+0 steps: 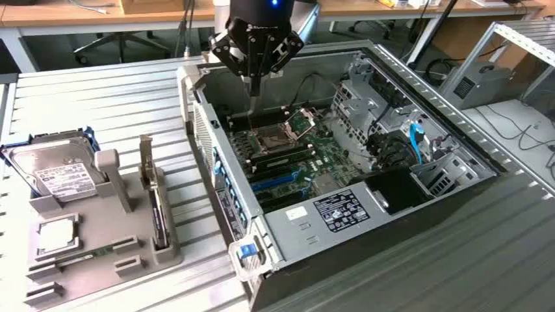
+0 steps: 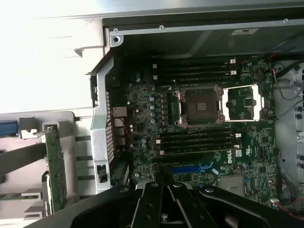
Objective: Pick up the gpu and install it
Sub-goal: 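Reach for the gpu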
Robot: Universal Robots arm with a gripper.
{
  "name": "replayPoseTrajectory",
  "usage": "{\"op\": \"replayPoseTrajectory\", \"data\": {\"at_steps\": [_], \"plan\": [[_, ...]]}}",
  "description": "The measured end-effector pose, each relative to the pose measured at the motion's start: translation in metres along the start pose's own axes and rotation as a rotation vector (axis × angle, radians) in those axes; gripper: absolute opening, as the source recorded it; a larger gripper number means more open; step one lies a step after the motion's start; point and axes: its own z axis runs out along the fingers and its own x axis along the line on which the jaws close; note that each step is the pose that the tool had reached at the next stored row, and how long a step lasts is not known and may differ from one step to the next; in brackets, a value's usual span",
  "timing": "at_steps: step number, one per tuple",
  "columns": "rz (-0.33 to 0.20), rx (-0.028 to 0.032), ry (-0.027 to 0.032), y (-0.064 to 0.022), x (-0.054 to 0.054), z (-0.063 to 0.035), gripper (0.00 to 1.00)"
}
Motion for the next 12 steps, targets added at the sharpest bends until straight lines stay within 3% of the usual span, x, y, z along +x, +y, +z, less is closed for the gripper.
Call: {"op": "replayPoseTrajectory", "data": {"at_steps": [12], "plan": [[0.0, -0.0001, 0.0, -0.0002, 0.0027, 0.0, 0.11]]}}
